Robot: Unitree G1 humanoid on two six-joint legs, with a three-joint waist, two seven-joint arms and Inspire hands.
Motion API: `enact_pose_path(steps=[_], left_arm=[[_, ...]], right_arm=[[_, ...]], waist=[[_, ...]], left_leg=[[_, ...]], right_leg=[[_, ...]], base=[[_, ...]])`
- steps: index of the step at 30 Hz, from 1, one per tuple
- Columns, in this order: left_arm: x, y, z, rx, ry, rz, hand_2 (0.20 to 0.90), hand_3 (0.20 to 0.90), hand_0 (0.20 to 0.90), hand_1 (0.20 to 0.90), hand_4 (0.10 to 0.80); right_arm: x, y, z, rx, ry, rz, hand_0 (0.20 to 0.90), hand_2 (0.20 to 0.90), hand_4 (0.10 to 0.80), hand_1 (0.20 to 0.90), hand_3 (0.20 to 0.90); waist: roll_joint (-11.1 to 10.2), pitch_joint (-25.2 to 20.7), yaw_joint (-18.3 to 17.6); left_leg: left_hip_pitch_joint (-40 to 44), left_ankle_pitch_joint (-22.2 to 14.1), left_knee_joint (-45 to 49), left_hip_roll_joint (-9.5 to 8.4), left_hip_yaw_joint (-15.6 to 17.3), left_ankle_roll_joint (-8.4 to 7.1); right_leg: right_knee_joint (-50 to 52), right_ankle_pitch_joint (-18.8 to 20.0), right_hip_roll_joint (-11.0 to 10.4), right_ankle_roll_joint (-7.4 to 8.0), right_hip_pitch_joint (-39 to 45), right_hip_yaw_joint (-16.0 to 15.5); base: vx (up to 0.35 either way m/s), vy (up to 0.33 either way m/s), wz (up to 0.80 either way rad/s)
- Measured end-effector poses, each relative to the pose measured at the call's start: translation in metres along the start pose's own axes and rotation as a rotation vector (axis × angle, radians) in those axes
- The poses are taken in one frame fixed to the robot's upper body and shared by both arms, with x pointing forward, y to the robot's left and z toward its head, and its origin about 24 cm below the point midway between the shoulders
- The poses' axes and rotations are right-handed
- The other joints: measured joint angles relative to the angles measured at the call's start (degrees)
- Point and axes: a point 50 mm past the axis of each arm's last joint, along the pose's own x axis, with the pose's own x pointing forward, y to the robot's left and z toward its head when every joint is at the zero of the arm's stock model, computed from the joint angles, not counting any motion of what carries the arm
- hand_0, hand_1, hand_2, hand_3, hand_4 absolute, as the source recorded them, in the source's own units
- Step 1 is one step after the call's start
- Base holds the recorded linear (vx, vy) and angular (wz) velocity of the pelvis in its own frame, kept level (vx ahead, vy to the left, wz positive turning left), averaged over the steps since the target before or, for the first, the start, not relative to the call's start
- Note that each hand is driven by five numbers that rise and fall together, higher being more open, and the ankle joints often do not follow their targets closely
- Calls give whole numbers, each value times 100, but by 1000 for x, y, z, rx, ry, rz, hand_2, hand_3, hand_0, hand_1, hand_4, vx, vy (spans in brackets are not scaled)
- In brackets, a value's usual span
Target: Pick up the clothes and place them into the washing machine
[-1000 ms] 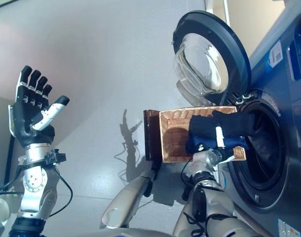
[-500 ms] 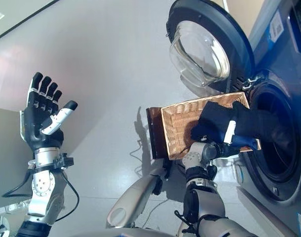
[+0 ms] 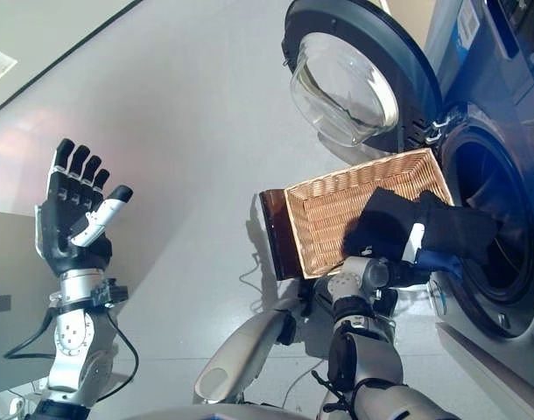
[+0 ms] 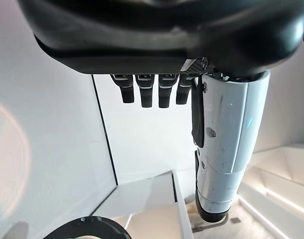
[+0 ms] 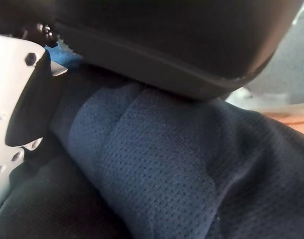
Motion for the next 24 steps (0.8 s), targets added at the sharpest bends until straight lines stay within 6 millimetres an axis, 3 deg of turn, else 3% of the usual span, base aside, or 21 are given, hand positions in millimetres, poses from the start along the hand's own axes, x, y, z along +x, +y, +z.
enact_pose_path(steps=[7, 9, 13, 16, 17, 18, 22, 24], left_arm=[[-1, 0, -1, -34, 7, 11, 900, 900, 900, 900, 800], [0, 0, -1, -32, 3, 14, 900, 900, 900, 900, 800], [-1, 4, 0, -16, 0, 22, 900, 900, 900, 900, 800], [2, 5, 4, -1, -34, 27, 900, 900, 900, 900, 800], [4, 6, 6, 9, -48, 25, 900, 900, 900, 900, 800], [6, 6, 9, 22, -62, 24, 900, 900, 900, 900, 800], [9, 13, 15, 38, -100, 58, 900, 900, 900, 900, 800], [11, 12, 17, 39, -112, 49, 900, 900, 900, 900, 800]], right_arm=[[7, 8, 14, 20, -44, -2, 200, 200, 300, 200, 200], [11, 21, 31, 79, -81, -4, 200, 200, 300, 200, 200], [13, 70, 77, 165, -186, 61, 200, 200, 300, 200, 200], [5, 126, 152, 271, -347, 163, 200, 200, 300, 200, 200], [-1, 142, 181, 288, -409, 188, 716, 716, 669, 716, 716], [-3, 151, 195, 211, -500, 219, 900, 900, 800, 900, 900], [-28, 188, 214, 65, -605, 397, 900, 900, 800, 900, 900], [-30, 189, 205, 16, -605, 432, 900, 900, 800, 900, 900]], waist=[[138, -28, -83], [157, -24, -88], [328, -7, -56], [376, 3, -48], [380, 3, 30], [388, 23, 101], [412, 67, 96], [391, 89, 44]], left_leg=[[21, -1, -7, 7, 75, -1], [-5, -3, -16, 3, 150, 0], [-138, -4, -8, -9, 284, 4], [-324, 26, 11, -20, 339, 4], [-383, 21, 32, -22, 391, 17], [-448, 46, 16, -32, 442, 58], [-704, 64, 45, -95, 551, 84], [-658, 20, 60, -91, 588, 87]], right_leg=[[17, 0, 1, 5, -18, 47], [69, -1, -1, 4, -119, 101], [113, 44, 3, 17, -348, 200], [258, 62, 13, -3, -634, 328], [327, 64, 23, 19, -730, 372], [377, 68, 35, 10, -879, 448], [535, 139, 88, 4, -1313, 767], [524, 135, 100, 10, -1295, 806]], base=[[-7, -15, -3], [-38, -41, -11], [-46, -56, -17], [-22, -35, -4], [77, 34, -10], [-93, 31, -15], [25, 22, -16], [75, 42, -23]])
